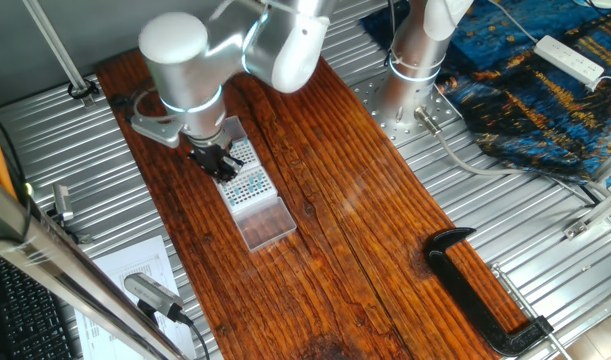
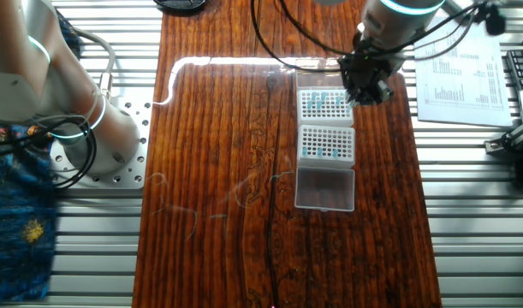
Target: Transfer all medium pipette tips from one holder to another
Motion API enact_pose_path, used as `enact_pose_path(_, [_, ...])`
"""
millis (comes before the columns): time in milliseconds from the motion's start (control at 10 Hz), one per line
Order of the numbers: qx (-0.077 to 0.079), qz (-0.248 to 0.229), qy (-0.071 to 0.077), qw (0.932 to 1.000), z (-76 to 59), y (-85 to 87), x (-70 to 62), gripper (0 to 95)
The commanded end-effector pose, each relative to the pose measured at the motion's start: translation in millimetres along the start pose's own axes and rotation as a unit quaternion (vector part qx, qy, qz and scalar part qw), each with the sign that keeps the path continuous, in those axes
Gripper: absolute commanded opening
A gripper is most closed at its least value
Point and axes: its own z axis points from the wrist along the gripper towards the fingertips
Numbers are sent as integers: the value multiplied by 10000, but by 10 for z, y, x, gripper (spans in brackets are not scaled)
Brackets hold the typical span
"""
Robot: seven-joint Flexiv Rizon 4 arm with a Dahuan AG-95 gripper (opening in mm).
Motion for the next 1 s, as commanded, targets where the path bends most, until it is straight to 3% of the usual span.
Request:
enact_pose_path(100, [-29, -18, 16, 10000, -138, -13, 27, 0])
enact_pose_path(300, [-60, -121, 48, 9999, -316, -120, 72, 0])
enact_pose_path(500, [-34, -337, 88, 9994, -400, -322, 129, 0])
enact_pose_path(700, [-15, -464, 94, 9989, -416, -433, 187, 0])
enact_pose_path(800, [-8, -600, 69, 9982, -412, -573, 286, 0])
enact_pose_path(1000, [18, -693, 65, 9976, -404, -694, 384, 0])
